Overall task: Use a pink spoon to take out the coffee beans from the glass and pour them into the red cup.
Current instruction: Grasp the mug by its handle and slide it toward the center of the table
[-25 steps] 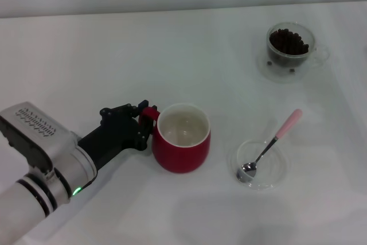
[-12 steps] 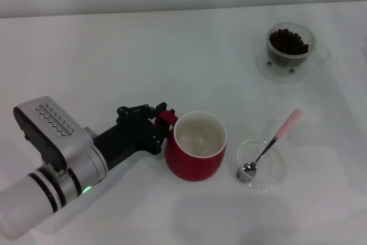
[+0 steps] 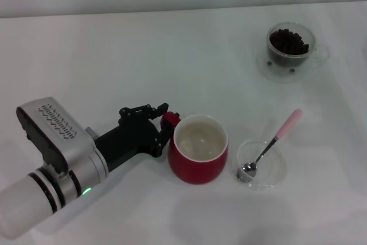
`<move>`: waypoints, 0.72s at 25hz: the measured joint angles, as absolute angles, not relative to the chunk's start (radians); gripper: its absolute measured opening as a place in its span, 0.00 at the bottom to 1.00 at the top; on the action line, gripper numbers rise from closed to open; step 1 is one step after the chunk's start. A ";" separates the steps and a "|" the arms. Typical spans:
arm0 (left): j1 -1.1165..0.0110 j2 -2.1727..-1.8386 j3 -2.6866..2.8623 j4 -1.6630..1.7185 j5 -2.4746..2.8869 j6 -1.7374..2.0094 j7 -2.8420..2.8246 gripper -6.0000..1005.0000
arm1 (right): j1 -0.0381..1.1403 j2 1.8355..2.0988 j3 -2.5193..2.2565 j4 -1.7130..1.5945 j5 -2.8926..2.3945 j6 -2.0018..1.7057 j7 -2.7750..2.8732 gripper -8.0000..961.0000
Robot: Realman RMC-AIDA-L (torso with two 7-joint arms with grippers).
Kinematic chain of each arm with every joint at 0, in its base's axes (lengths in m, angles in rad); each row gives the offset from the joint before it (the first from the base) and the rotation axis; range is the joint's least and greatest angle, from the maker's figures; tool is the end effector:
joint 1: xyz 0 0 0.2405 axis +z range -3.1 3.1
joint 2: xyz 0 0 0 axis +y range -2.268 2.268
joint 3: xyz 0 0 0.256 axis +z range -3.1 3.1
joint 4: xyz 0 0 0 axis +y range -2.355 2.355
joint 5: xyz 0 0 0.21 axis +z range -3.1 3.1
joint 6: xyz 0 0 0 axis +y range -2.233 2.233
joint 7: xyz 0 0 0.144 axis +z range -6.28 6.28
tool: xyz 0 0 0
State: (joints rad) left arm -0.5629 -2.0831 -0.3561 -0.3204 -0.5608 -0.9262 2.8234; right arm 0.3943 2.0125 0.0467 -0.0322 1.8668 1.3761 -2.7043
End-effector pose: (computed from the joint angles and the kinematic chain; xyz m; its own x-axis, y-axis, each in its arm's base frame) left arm -0.2449 0.2990 -0.1412 0.8423 0.1239 0.5245 0.3958 -0.8028 -0.4459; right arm 0.3818 0.3026 0.0798 0.5937 0.2209 -0.7738 -0.8018 0.0803 -0.5922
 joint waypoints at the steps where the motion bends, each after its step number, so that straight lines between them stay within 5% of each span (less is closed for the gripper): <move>1: -0.563 -2.083 -0.356 -0.320 -0.556 -0.926 2.823 0.15 | 0.395 2.012 0.046 -0.032 1.867 1.376 -2.704 0.69; 12: -0.555 -2.082 -0.361 -0.301 -0.556 -0.928 2.825 0.38 | 0.399 2.011 0.044 -0.033 1.866 1.376 -2.704 0.69; 18: -0.543 -2.082 -0.361 -0.277 -0.539 -0.941 2.826 0.64 | 0.396 2.009 0.043 -0.032 1.867 1.376 -2.701 0.69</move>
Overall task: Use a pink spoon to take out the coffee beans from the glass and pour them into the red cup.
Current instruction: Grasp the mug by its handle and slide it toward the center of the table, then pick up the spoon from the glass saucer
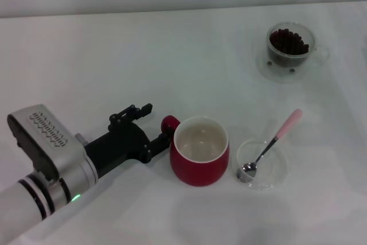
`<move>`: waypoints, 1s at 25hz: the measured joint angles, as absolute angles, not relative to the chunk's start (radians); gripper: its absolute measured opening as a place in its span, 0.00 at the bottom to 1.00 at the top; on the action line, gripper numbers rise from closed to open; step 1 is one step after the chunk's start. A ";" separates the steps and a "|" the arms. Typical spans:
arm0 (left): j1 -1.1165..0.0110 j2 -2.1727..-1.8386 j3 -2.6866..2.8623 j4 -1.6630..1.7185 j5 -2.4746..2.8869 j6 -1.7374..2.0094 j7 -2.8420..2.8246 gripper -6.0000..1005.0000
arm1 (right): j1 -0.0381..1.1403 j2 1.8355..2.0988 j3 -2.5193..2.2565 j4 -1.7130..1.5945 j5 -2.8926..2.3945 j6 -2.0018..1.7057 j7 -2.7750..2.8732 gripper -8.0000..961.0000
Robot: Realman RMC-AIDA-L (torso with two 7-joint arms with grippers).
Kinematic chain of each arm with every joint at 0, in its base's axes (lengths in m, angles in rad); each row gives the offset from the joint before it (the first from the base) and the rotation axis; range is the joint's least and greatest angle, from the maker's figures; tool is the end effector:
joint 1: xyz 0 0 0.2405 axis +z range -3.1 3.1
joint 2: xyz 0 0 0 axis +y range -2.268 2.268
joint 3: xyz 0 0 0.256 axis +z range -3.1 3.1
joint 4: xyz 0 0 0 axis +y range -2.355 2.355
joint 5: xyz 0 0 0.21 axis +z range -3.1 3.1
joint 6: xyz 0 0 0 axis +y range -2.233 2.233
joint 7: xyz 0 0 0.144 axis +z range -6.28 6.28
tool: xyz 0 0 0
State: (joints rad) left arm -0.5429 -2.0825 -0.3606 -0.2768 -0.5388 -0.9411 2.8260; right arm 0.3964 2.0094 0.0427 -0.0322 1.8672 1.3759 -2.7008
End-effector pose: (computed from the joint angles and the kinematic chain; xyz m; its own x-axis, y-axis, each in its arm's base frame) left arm -0.2609 0.2955 -0.1361 0.8599 0.1270 0.4944 0.3863 -0.7950 -0.4677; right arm 0.3813 0.3037 0.0808 0.5933 0.2218 -0.7739 -0.8017 0.0757 -0.5929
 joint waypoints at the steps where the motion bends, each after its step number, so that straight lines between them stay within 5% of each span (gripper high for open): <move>1: -0.538 -2.082 -0.363 -0.269 -0.533 -0.955 2.826 0.66 | 0.396 2.009 0.042 -0.032 1.867 1.376 -2.700 0.69; 25: -0.375 -2.083 -0.389 -0.226 -0.515 -1.205 2.827 0.69 | 0.379 2.007 0.035 -0.040 1.860 1.294 -2.654 0.69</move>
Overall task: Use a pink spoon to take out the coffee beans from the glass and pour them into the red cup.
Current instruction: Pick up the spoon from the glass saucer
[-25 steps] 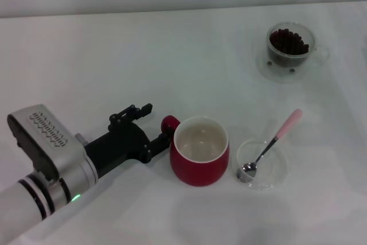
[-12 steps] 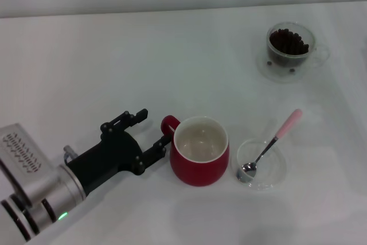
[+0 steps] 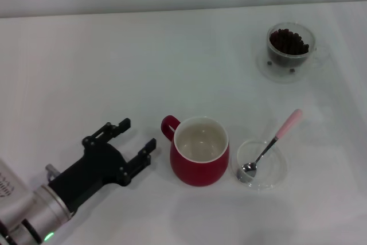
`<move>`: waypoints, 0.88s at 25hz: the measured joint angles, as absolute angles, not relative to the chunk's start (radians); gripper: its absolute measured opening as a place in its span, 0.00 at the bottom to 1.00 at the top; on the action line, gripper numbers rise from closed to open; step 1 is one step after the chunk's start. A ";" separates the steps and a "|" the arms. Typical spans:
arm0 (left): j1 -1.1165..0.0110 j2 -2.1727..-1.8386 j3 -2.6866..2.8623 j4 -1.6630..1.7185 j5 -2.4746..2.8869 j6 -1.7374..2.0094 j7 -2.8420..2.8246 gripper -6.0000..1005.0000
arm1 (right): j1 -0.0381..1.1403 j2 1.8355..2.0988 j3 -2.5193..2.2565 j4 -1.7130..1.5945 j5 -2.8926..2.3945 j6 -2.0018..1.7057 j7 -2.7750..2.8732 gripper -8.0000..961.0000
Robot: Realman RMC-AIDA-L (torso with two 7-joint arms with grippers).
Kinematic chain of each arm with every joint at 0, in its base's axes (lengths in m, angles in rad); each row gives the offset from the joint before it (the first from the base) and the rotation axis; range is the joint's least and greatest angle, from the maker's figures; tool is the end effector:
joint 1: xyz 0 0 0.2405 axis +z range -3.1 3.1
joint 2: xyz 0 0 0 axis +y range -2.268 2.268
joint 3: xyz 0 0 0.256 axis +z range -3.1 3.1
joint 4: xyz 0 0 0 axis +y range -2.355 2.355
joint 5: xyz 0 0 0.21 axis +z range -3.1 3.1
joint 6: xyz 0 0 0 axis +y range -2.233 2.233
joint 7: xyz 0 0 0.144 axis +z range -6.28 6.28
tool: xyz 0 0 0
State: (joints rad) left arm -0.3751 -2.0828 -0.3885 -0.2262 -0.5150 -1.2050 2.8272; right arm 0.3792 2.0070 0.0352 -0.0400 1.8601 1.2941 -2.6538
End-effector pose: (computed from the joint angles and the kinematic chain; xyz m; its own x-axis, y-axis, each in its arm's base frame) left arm -0.2852 0.2485 -0.1144 0.7677 0.1080 0.6317 0.4746 -0.7582 -0.4471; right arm 0.3967 0.2991 0.0768 0.5711 0.1409 -0.8087 -0.8208 0.1074 -0.5610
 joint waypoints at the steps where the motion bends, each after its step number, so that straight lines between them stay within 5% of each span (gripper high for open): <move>1: -0.367 -2.082 -0.400 -0.224 -0.516 -1.213 2.827 0.68 | 0.376 2.006 0.026 -0.046 1.859 1.284 -2.630 0.69; 8: -0.320 -2.083 -0.497 -0.163 -0.536 -1.298 2.827 0.68 | 0.314 1.990 -0.288 -0.258 1.859 1.131 -2.111 0.69; 16: -0.344 -2.081 -0.536 -0.108 -0.598 -1.380 2.827 0.68 | 0.257 1.901 -0.553 -0.262 1.849 1.197 -1.717 0.68; 22: -0.393 -2.079 -0.536 -0.058 -0.659 -1.424 2.827 0.68 | 0.258 1.878 -0.597 -0.249 1.714 1.347 -1.509 0.68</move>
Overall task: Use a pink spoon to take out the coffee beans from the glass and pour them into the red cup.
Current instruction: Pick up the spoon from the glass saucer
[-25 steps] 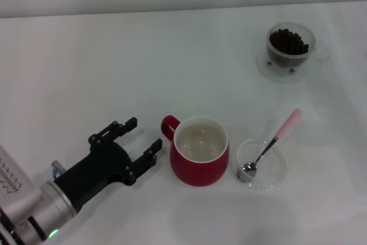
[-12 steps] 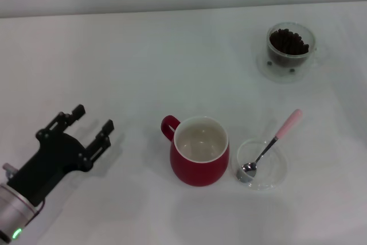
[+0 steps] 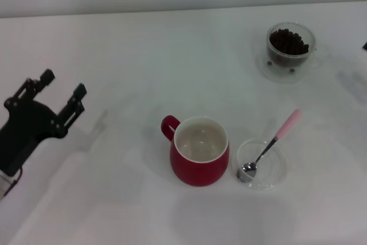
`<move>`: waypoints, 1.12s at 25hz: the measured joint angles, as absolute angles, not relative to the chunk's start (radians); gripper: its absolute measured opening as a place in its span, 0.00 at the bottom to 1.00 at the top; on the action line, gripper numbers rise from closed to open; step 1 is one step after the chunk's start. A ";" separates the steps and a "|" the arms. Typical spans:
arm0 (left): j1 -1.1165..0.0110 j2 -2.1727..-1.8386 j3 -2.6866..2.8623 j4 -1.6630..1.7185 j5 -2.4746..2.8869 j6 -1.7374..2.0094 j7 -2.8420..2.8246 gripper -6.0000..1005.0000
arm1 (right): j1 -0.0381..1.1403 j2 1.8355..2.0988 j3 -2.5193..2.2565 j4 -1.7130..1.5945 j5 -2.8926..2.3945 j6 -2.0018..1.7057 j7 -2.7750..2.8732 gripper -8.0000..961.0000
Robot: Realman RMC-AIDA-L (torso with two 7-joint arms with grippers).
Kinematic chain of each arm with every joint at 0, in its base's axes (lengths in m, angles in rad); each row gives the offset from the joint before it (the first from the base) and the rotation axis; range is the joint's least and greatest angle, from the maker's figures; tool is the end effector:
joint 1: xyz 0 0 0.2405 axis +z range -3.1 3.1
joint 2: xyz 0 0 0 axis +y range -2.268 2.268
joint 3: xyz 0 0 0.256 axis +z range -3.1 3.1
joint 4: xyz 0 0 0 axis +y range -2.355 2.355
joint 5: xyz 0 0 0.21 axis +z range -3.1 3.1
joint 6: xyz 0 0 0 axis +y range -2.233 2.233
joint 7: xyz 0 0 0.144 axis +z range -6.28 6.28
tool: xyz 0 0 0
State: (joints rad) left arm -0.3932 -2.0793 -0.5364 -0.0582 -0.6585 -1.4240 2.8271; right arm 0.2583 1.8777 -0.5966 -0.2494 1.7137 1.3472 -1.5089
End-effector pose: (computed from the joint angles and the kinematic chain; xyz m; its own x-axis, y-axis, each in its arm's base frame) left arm -0.3054 0.2774 -0.0489 0.7088 -0.0612 0.7027 0.5521 -0.5718 -0.6068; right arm 0.4031 0.2714 0.0818 0.0168 -0.4262 -0.9045 -0.9840 -0.1674 0.0607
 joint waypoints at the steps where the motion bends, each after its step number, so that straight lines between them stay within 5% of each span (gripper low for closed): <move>1: -0.404 -2.078 -0.537 -0.052 -0.672 -1.430 2.827 0.68 | 0.261 1.877 -0.597 -0.244 1.693 1.372 -1.488 0.68; 14: -0.443 -2.076 -0.537 -0.016 -0.771 -1.494 2.827 0.68 | 0.258 1.961 -0.599 -0.228 1.558 1.392 -1.439 0.68; 28: -0.430 -2.080 -0.537 0.006 -0.772 -1.559 2.827 0.68 | 0.272 1.987 -0.629 -0.192 1.505 1.323 -1.464 0.68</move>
